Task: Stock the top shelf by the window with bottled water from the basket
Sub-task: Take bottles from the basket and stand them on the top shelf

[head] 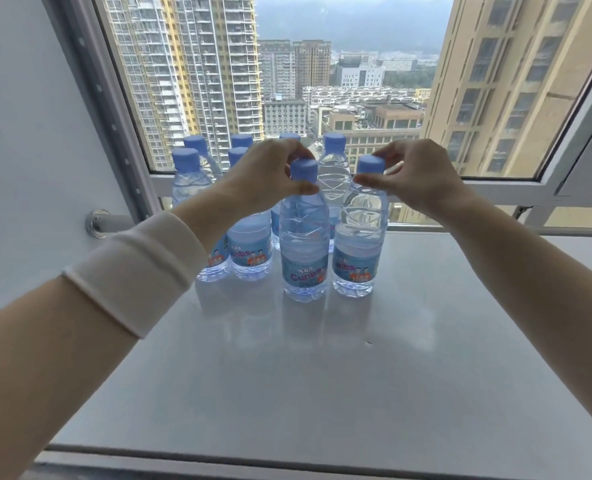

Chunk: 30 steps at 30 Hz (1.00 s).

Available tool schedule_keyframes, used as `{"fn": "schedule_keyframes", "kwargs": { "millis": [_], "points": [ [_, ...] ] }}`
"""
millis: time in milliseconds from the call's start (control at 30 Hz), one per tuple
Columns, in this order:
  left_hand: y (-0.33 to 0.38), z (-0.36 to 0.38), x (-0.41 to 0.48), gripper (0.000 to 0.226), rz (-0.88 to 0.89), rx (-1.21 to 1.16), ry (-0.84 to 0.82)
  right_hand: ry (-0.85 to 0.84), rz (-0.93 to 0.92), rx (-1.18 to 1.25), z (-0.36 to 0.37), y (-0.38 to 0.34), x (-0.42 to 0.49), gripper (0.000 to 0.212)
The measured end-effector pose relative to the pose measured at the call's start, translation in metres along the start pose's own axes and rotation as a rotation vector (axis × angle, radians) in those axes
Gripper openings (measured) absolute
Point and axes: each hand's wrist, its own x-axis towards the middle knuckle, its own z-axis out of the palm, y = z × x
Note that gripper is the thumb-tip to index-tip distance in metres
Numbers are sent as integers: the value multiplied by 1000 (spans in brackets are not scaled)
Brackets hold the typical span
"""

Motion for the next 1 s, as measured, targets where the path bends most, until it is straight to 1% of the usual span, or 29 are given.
{"fn": "schedule_keyframes", "kwargs": {
  "millis": [100,500,733,1000],
  "points": [
    [3,0,3,52,-1,6,18,-18,7,69,2,-7,3,49],
    [1,-7,21,52,6,103,-65,-93,152,343,16,-11,19,45],
    [-7,-11,25,53,-20,148,-61,-101,159,400,25,-13,27,43],
    [-9,-9,25,53,-35,112,-50,-106,174,404,30,-8,33,41]
  ]
}}
